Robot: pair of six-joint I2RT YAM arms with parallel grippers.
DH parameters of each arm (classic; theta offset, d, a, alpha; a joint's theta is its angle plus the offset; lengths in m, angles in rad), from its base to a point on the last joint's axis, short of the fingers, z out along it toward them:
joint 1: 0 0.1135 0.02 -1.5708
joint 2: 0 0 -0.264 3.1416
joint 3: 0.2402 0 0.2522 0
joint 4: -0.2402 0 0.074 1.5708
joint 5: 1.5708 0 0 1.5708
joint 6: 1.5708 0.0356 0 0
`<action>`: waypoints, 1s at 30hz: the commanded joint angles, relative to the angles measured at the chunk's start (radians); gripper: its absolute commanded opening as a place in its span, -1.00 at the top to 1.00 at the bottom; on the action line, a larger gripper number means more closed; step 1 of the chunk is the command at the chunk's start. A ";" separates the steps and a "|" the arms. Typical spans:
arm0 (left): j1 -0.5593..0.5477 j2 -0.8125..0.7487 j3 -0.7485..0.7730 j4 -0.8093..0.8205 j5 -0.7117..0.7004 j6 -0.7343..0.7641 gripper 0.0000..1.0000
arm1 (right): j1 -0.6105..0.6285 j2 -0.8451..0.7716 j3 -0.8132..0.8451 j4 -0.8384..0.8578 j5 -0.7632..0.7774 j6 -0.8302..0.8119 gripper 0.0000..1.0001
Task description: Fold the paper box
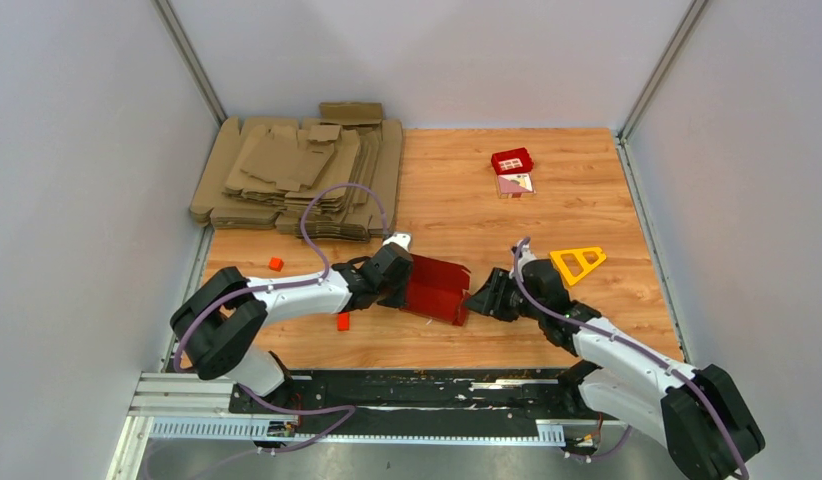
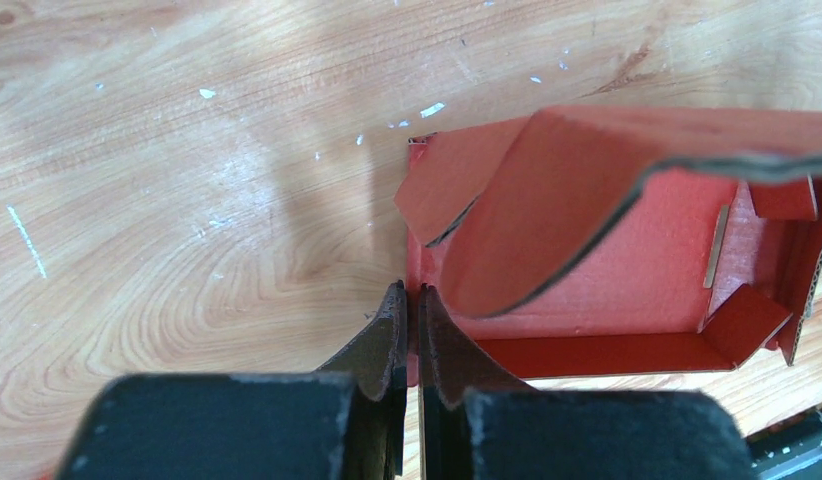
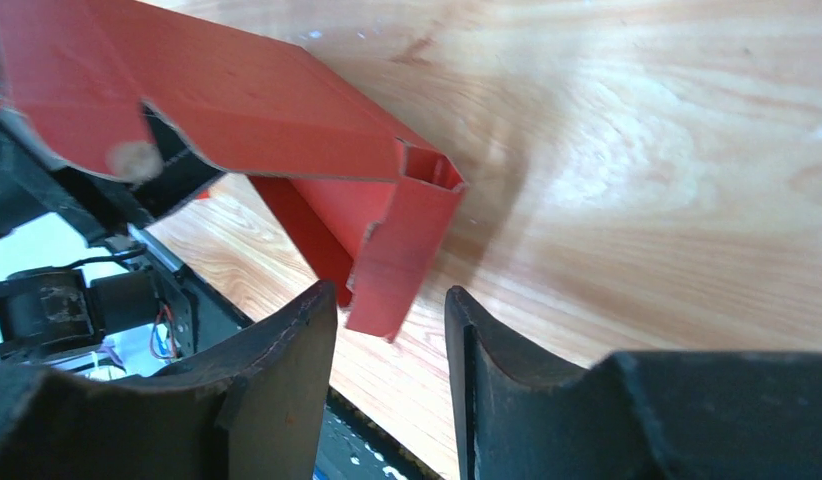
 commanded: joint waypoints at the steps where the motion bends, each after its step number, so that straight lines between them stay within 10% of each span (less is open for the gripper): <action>1: -0.006 0.007 -0.006 0.065 0.019 -0.028 0.95 | 0.005 -0.023 -0.039 -0.015 0.030 0.020 0.15; 30: -0.043 0.000 -0.038 0.116 0.037 -0.081 0.95 | 0.005 0.177 -0.040 0.241 -0.075 0.070 0.39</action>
